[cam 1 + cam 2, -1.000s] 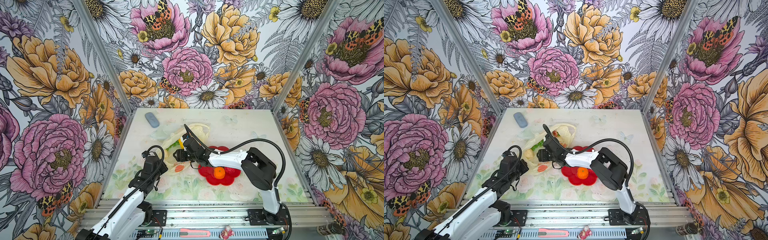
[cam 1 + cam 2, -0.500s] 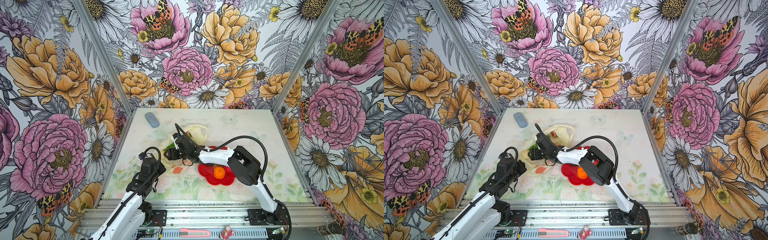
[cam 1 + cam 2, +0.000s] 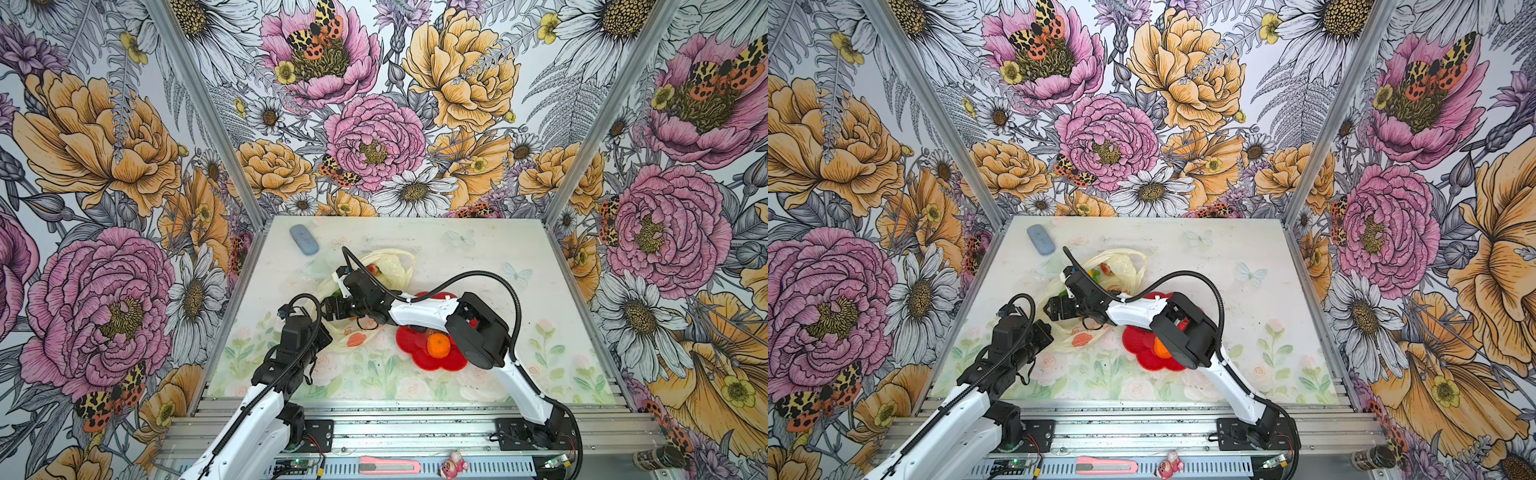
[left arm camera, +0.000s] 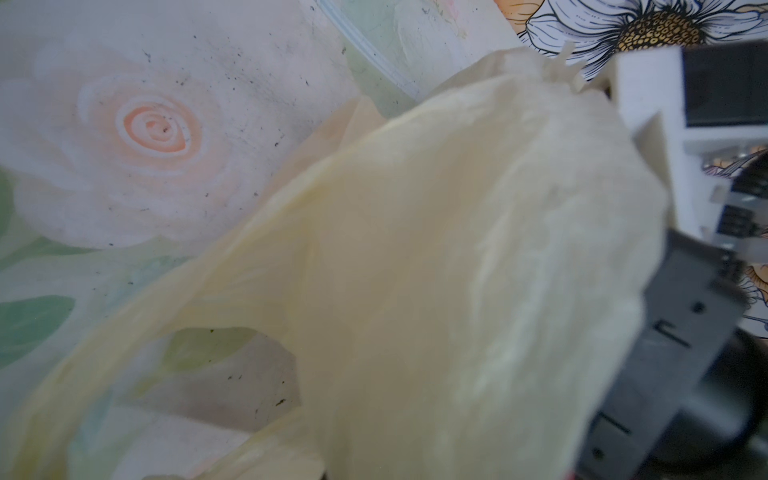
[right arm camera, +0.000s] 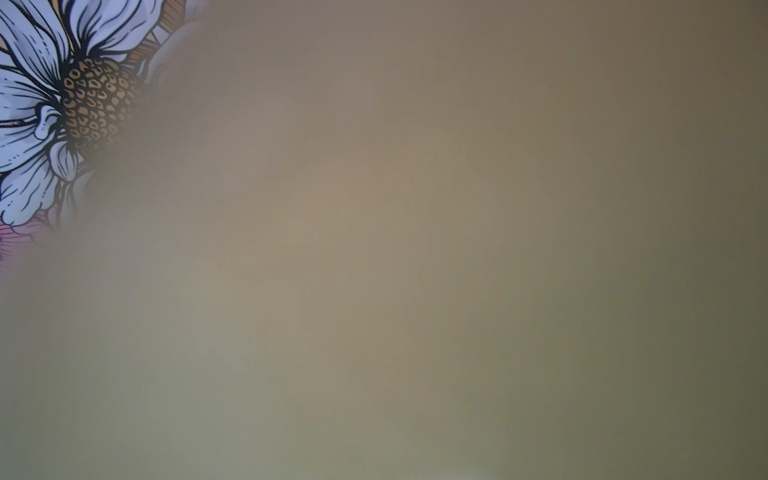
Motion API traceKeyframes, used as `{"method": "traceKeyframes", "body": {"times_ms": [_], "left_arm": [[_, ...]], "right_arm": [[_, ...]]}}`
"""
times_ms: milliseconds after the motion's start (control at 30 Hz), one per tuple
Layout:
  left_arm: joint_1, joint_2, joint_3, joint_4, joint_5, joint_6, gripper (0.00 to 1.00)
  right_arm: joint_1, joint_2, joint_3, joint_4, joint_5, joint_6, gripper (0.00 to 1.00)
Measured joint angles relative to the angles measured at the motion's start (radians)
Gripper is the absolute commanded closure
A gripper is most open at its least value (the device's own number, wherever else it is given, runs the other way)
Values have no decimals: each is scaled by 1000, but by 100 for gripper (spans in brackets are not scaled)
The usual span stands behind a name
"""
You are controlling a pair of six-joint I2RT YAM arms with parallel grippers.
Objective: Take the fake fruits out of the plastic bag
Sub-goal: 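Close the right gripper on the beige fruit inside the bag, then lift the beige fruit out and carry it over the red plate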
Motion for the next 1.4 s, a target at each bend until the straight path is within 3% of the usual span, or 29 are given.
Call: {"method": "traceKeyframes", "body": {"times_ms": [267,467,800,1067,1400], "left_arm": [[-24,-10,0,1,4,15,100],[-28,-25,0,-5,-6,15,100],[-19,-12,0,-27,-27,14,100],[-19,69,2,-13,-25,17,100],[-10,142,10,36,-15,33,100]], "right_arm": [[15,90,98,-41,41,-5,15],[15,80,104,-64,121,-39,27],[4,-42,-39,-120,233,-86,36],[-6,-121,-113,-118,219,-94,36],[-12,-338,-275,-59,171,-105,37]]}}
